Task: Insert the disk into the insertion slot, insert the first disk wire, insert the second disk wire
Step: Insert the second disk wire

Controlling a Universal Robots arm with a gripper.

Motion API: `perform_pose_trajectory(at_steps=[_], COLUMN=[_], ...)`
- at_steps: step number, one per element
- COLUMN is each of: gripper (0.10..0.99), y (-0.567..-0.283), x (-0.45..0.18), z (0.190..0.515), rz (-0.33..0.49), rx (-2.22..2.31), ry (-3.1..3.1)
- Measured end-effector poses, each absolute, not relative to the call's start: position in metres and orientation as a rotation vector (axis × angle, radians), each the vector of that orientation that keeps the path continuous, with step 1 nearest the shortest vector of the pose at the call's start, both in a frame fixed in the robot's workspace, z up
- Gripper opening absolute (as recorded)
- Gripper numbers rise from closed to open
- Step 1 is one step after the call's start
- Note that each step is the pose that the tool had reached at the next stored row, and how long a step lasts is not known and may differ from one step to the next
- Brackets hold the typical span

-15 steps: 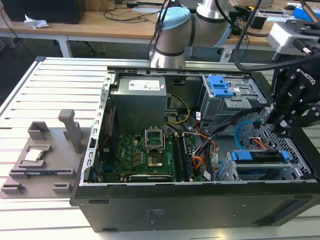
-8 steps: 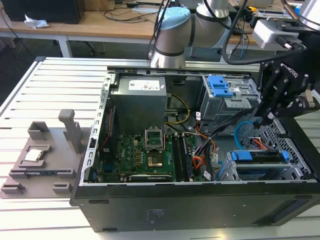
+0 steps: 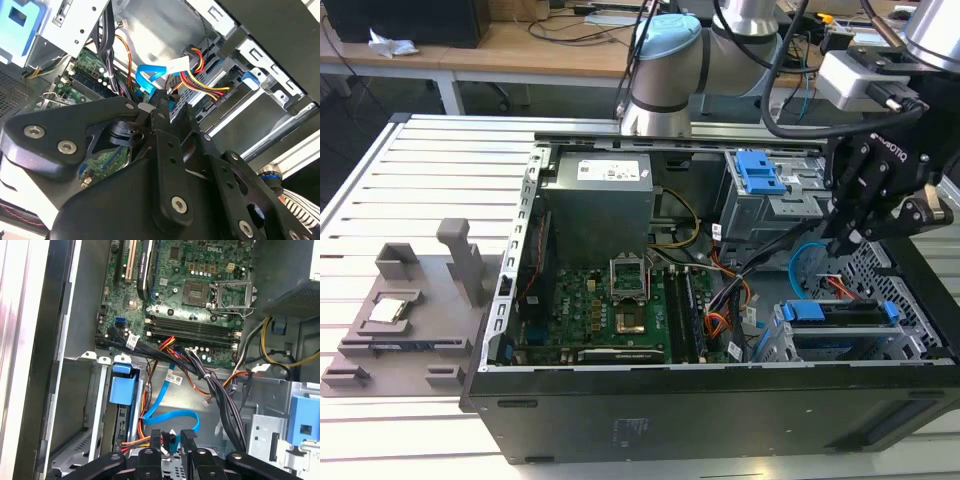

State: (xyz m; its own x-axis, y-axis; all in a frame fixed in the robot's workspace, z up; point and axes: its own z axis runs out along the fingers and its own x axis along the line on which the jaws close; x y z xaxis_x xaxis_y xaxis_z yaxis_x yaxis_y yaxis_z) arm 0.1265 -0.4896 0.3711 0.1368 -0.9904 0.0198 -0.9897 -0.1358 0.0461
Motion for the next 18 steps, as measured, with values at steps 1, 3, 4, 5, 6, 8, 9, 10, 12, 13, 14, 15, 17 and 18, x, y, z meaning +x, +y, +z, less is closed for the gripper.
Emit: perform_pose_trajectory(at_steps=[1, 3, 4, 5, 6, 8, 9, 10, 12, 13, 14, 15, 17, 18], gripper=[0.302, 0.302, 0.302, 0.302, 0.286, 0.22, 0.165, 0.165, 0.165, 0.165, 0.165, 0.165, 0.165, 0.165], y=[-0.489, -0.489, -0.489, -0.489, -0.489, -0.489, -0.489, -0.489, -0.489, -0.49, -0.491, -0.495, -0.505, -0.51], x=[0.125, 0.125, 0.125, 0.125, 0.125, 0.125, 0.125, 0.125, 0.125, 0.125, 0.125, 0.125, 0.125, 0.125], z=[0.37, 0.366, 0.366, 0.366, 0.366, 0.366, 0.366, 0.366, 0.366, 0.366, 0.366, 0.366, 0.366, 0.366], rz=[-0.023, -0.022, -0.022, -0.022, -0.022, -0.021, -0.021, -0.021, -0.021, -0.021, -0.021, -0.021, -0.021, -0.021], rx=[2.335, 2.34, 2.339, 2.339, 2.339, 2.339, 2.339, 2.339, 2.339, 2.339, 2.339, 2.339, 2.339, 2.339], ry=[-2.029, -2.022, -2.022, -2.022, -2.022, -2.022, -2.022, -2.022, -2.022, -2.022, -2.022, -2.022, -2.022, -2.022])
